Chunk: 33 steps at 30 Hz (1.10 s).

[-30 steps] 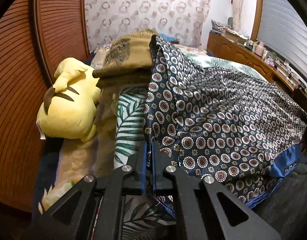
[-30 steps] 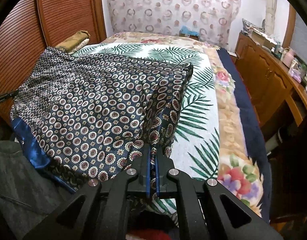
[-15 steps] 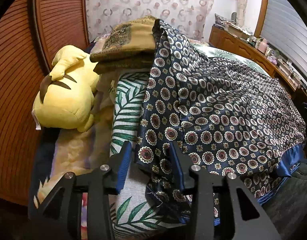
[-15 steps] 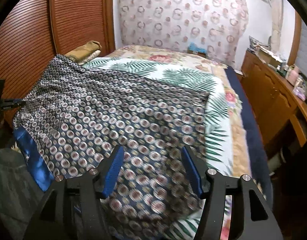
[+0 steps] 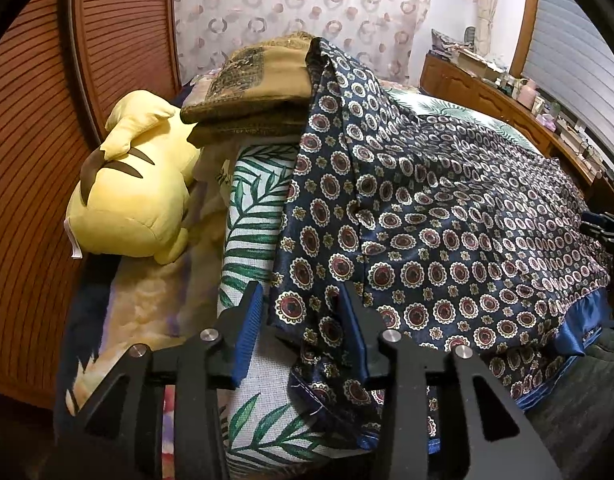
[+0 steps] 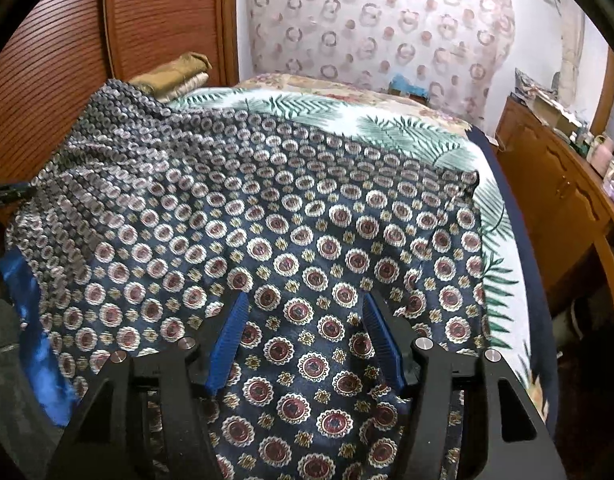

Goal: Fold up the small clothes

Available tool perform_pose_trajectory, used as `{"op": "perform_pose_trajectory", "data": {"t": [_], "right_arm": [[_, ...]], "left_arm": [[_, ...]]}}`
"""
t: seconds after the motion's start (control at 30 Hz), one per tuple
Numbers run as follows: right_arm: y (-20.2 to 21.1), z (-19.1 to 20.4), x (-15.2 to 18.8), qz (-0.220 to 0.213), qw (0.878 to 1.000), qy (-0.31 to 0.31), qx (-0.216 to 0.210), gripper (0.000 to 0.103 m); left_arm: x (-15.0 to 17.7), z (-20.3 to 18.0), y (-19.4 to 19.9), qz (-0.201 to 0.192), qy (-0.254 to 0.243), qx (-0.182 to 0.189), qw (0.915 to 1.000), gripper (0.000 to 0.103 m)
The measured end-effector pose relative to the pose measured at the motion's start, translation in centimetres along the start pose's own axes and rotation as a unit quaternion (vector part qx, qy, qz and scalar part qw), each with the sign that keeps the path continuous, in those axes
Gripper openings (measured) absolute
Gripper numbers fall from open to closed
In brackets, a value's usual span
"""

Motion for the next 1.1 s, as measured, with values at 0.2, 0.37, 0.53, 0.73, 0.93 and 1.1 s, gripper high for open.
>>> {"op": "perform_pose_trajectory", "data": {"t": [0.2,0.37,0.53,0.73,0.93,1.1], "right_arm": [[-1.1,-0.8,0.1,-0.006,1.0,-0.011,-0.002,0.067],[-0.8,-0.9,0.7,-0.018,1.0,-0.014,-0.005,0.071],[-0.7,-1.2,1.2,-0.027,1.0,-0.015,-0.007,0.074],[-0.9,-1.1,1.3,-0.027,1.0,-0.014,-0.008,0.075],[-0.9,-1.2,1.2,-0.026,1.0,-0.013,-0.009,0.076],[-0.9,-1.0,1.1,-0.014,1.0,-0.013,-0.007,0.076]], "left_arm": [[0.0,-0.8,0.1,0.001,-0.011,0.007,0.9999,0.04],[-0.2,-1.0,0.1,0.005,-0.011,0.019,0.9997,0.015],[-0.6,-1.3,0.3,-0.005,-0.012,0.029,0.9995,0.004],[-3.6,-2.4,3.1,-0.087,0.003,0.072,0.9936,0.004],[-7.5,-4.8,4.1,-0.138,-0.016,0.093,0.986,0.003],[-12.0,-7.8,5.0,-0.175,-0.06,0.113,0.9761,0.003]]}}
Point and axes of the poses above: each gripper's, at about its wrist camera, not at the fingertips, and y roughly against the way its jaws point, z to its left, x to its underside, the point moved 3 cm from there along -y, roughly the way its jaws point, and after that the axes turned 13 degrees about -y, right-handed, at the moved point
